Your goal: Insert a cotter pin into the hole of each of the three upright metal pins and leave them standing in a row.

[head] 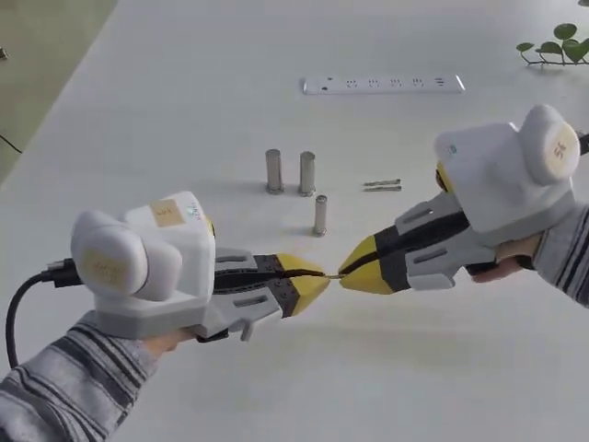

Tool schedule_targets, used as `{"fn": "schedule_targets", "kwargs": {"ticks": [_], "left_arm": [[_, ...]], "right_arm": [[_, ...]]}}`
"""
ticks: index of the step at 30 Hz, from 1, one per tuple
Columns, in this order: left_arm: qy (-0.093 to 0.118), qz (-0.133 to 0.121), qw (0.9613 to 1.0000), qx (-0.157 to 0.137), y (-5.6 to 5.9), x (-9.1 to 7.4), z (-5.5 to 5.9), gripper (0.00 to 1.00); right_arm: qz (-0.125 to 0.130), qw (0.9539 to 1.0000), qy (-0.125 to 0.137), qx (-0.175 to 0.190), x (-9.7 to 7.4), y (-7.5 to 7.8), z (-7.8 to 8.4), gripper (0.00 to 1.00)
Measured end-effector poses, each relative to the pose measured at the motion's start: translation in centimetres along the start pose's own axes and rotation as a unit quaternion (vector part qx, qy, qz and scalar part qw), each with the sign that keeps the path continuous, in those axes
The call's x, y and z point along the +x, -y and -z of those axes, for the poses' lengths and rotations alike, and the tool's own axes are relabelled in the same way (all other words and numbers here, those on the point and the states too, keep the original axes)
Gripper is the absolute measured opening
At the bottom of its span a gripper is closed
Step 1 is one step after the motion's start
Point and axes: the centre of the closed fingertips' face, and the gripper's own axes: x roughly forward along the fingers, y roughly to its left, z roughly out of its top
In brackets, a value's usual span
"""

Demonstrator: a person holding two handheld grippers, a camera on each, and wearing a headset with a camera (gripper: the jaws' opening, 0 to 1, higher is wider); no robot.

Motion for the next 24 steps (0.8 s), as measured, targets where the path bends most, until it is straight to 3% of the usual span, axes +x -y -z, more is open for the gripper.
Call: {"fn": "schedule_targets", "kwargs": {"ticks": [7, 10, 14, 17, 24], "left_arm": [[-0.01, -0.017, 0.9997, 0.014, -0.8, 0.5, 0.5, 0.01], [0.0, -0.038, 0.9992, 0.011, -1.6, 0.6, 0.3, 0.09], [0.01, -0.075, 0.997, 0.012, -3.2, 0.8, 0.1, 0.16], [0.023, -0.115, 0.993, 0.013, -4.7, 0.9, 0.0, 0.22], [0.017, -0.131, 0.9913, -0.003, -5.8, 2.0, 1.1, 0.22]], "right_arm": [[0.007, 0.9994, -0.021, -0.026, -0.1, 0.4, 0.4, 0.0], [0.017, 0.9989, -0.032, -0.03, -0.2, 1.1, 0.8, 0.0], [0.04, 0.9978, -0.044, -0.029, -0.7, 2.6, 1.3, 0.0], [0.053, 0.9973, -0.045, -0.023, -1.1, 3.6, 1.4, 0.0], [0.079, 0.996, -0.039, -0.011, -2.0, 5.8, 1.6, 0.0]]}}
